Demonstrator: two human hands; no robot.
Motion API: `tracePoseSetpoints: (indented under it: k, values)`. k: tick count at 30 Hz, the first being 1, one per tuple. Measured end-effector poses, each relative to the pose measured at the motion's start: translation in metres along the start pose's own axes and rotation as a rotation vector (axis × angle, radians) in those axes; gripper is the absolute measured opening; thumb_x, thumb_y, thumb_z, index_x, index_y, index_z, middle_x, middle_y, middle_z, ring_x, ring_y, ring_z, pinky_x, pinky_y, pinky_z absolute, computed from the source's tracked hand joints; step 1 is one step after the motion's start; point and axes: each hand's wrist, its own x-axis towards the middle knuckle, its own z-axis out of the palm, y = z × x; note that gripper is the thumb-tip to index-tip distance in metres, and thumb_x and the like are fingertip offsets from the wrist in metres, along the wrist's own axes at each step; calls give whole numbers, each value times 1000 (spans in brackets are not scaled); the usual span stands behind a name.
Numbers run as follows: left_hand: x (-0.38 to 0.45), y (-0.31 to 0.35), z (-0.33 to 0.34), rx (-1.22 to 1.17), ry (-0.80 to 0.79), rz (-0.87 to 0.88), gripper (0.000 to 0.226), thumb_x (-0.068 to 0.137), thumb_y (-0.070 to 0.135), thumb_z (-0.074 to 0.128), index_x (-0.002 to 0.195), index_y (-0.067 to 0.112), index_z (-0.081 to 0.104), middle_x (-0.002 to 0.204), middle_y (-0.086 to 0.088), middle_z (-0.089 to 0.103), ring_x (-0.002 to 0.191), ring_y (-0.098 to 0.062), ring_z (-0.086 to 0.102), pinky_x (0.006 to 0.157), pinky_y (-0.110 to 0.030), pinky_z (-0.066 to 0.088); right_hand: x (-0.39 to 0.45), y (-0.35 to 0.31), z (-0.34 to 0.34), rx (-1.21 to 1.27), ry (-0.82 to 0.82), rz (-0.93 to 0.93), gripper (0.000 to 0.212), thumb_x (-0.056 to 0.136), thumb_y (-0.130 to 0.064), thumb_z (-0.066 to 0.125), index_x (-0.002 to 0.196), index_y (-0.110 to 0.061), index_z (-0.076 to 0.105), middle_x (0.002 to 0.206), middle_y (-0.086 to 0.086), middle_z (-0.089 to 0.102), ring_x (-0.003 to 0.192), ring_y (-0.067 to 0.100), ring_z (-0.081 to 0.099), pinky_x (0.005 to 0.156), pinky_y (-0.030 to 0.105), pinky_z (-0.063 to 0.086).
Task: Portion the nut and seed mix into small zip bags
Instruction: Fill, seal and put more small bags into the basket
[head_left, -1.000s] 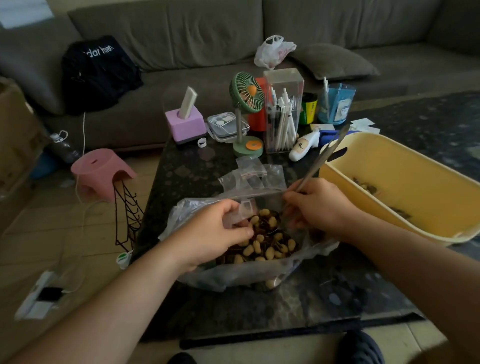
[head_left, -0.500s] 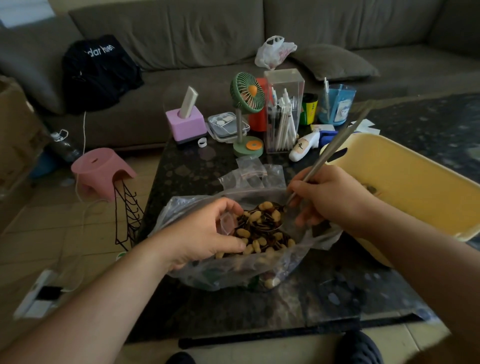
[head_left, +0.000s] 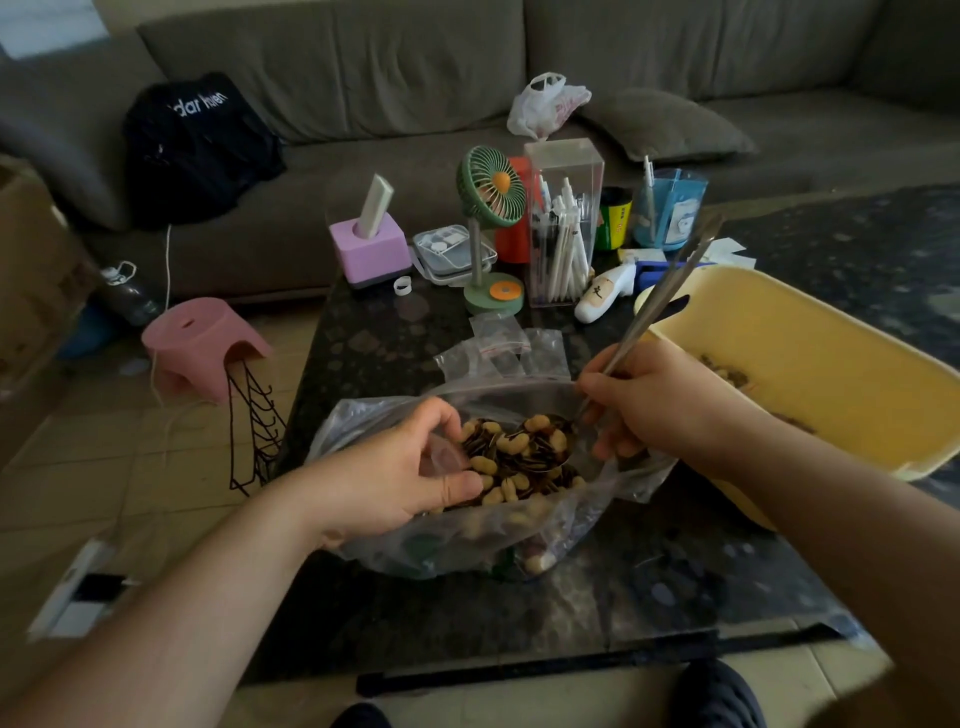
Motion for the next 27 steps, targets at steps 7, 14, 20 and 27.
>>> tracePoseSetpoints:
  k: [7,14,20,27]
  values:
    - [2,1,2,315,148,130,51,79,83,53,85,32,51,93,5,62,82,-10,56,78,-42,54,-1,0,1,12,0,8,12,107,-21,57,103,-18,68,90,8,77,68,26,78,57,29,62]
    - [3,3,7,337,-9,-11,27,97,59,63,112,49,43,114,21,58,101,0,60,87,-30,53,-1,-1,2,20,-3,-1,12,107,-21,57,104,-18,69,90,8,77,69,26,78,61,34,64]
    - [11,-9,10,221,138,61,67,78,48,90,127,47,44,118,23,63,100,0,66,90,-34,61,-4,-3,1,73,11,-31,12,106,-21,58,103,-17,68,88,9,77,67,27,78,59,33,64]
    - [19,-13,13,35,163,81,65,81,20,90,121,49,49,119,15,68,96,-7,73,88,-39,64,-8,-3,2,61,-25,-78,13,106,-20,57,102,-16,69,86,10,75,68,28,77,59,33,64]
